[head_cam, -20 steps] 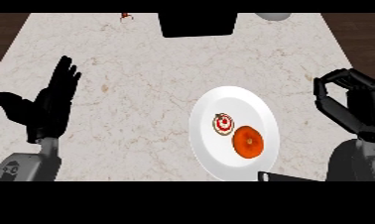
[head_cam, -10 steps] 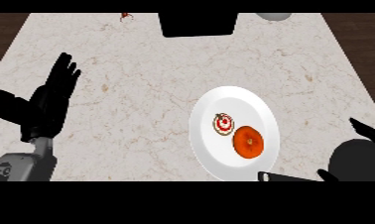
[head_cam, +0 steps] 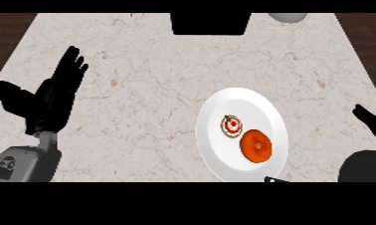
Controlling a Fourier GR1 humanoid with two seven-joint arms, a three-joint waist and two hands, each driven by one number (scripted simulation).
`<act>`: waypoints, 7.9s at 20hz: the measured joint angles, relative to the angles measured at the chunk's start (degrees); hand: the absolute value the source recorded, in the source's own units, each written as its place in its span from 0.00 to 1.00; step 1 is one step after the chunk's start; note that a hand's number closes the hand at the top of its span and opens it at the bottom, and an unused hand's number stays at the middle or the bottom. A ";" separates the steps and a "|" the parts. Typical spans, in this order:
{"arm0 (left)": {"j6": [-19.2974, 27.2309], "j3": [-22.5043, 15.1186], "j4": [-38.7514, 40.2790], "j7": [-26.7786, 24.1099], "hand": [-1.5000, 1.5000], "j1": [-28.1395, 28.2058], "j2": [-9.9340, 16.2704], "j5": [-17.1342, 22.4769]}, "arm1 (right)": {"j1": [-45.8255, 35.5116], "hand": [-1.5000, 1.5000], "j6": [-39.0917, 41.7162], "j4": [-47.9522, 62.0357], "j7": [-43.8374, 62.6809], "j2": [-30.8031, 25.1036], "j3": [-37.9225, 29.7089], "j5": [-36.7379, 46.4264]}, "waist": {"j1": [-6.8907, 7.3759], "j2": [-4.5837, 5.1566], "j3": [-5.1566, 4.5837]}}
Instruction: Pick the squash from the plate and place it in the pan
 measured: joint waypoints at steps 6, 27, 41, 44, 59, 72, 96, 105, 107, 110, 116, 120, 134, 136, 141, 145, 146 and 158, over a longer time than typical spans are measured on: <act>-0.69 0.10 -0.05 0.15 0.50 0.17 -0.38 -0.43 | -9.31 0.00 10.80 0.80 14.42 -3.17 6.11 3.95 | 0.91 0.07 0.03; -1.40 1.40 -0.07 1.53 0.50 -0.67 -3.03 -3.18 | -28.19 0.00 35.68 4.93 41.97 6.97 28.94 11.23 | 0.06 -0.18 0.10; -3.37 3.78 -0.95 1.18 0.50 1.13 -4.11 -4.22 | -33.27 0.00 38.82 16.95 42.04 17.60 29.14 18.51 | -0.12 -0.17 0.14; -3.01 3.66 -1.40 2.32 0.50 0.59 -4.63 -5.14 | -33.21 0.00 39.02 19.27 41.52 19.14 28.11 20.15 | -0.18 -0.18 0.14; -6.61 6.95 -3.28 3.24 0.50 2.10 -6.42 -7.12 | -31.43 0.00 36.46 30.96 31.81 22.81 23.07 28.41 | -0.23 -0.17 0.17; -8.27 8.29 -2.93 3.24 0.50 2.26 -8.98 -9.20 | -32.49 1.00 29.69 42.50 21.45 26.70 20.92 33.00 | -0.19 -0.35 0.00; -9.17 10.98 -2.32 2.95 0.50 1.05 -9.25 -10.18 | -39.51 1.00 9.14 50.61 49.25 24.27 -15.75 42.19 | -1.38 0.71 -0.03; -10.07 8.64 -2.71 4.05 0.50 -0.06 -10.03 -10.49 | -53.83 1.00 11.57 56.90 56.98 15.87 -23.42 63.64 | 2.26 0.57 -0.13; -9.72 8.29 -2.64 3.97 0.50 -0.50 -10.38 -10.91 | -57.31 1.00 12.53 58.37 57.41 15.74 -25.18 67.52 | 2.34 0.53 -0.09; -9.41 8.26 -2.75 4.39 0.50 -0.80 -10.59 -10.97 | -60.96 1.00 13.38 59.59 57.83 16.03 -27.97 73.14 | 2.12 0.39 -0.02; -9.32 9.57 -2.41 4.80 0.50 -0.20 -9.91 -10.59 | -61.86 1.00 14.03 56.26 58.05 17.31 -32.99 82.00 | 0.56 -0.09 0.04; -8.83 9.94 -2.21 4.06 0.50 0.80 -10.19 -10.90 | -58.26 1.00 13.96 49.90 57.63 20.16 -35.65 85.72 | -0.52 -0.40 0.07; -9.11 10.46 -2.88 2.94 0.50 2.74 -10.50 -11.03 | -32.28 1.00 11.03 17.84 50.00 33.85 -44.52 82.48 | -1.35 -0.47 0.16; -8.92 10.29 -3.54 4.03 0.50 2.06 -10.47 -11.14 | -28.27 1.00 8.51 16.88 49.48 34.60 -44.72 78.66 | -1.16 -0.41 0.19; -9.56 10.37 -2.37 3.29 0.50 1.76 -10.73 -11.01 | -21.22 1.00 -1.02 22.46 47.17 35.46 -47.09 70.63 | -0.85 -0.25 0.22; -9.49 10.35 -3.42 4.45 0.50 1.69 -10.55 -11.08 | -19.36 0.00 -4.88 26.95 47.54 35.73 -50.00 65.58 | -0.80 -0.28 0.26; -9.47 10.44 -3.52 4.44 0.50 1.79 -10.45 -11.14 | -19.40 0.00 -6.28 28.04 47.99 35.79 -50.91 64.21 | -0.77 -0.28 0.28; -9.54 10.78 -4.74 5.39 0.50 1.99 -10.41 -11.01 | -12.16 0.00 -27.03 33.73 43.88 35.80 -49.37 46.80 | -0.91 -0.36 0.26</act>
